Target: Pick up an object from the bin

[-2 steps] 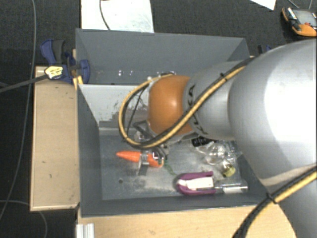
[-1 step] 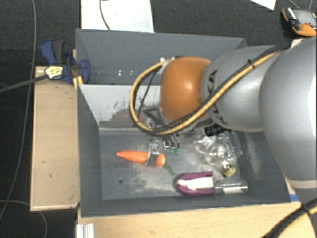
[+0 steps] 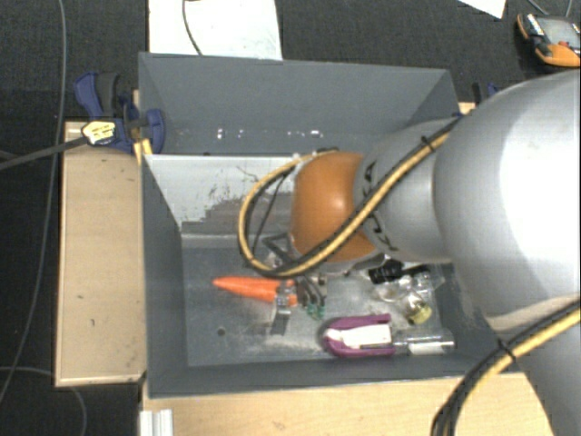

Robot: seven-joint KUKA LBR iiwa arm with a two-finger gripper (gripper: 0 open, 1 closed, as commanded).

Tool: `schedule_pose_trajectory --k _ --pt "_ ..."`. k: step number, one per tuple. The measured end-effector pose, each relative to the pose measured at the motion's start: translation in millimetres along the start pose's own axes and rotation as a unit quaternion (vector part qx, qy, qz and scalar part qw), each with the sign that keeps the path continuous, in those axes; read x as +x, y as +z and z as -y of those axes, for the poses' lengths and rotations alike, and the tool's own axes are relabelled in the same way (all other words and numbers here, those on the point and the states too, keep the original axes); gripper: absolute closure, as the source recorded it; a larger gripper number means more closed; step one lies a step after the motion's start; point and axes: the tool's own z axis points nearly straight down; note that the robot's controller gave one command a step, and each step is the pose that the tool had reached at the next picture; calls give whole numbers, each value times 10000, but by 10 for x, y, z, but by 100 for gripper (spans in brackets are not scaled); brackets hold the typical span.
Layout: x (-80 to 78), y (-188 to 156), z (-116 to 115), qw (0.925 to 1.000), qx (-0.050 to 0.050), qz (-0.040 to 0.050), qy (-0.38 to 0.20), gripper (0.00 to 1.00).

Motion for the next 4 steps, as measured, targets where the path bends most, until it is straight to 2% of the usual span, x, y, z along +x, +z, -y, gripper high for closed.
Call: schedule_pose_trajectory --k 1,2,3,4 --pt "-51 -34 -73 10000 -21 64 -6 0" --pt "10 -243 -25 9997 -5 18 -234 0" --pt "152 -38 -493 9974 -14 37 -714 100" --pt "151 -38 -492 9975 -14 37 -711 100"
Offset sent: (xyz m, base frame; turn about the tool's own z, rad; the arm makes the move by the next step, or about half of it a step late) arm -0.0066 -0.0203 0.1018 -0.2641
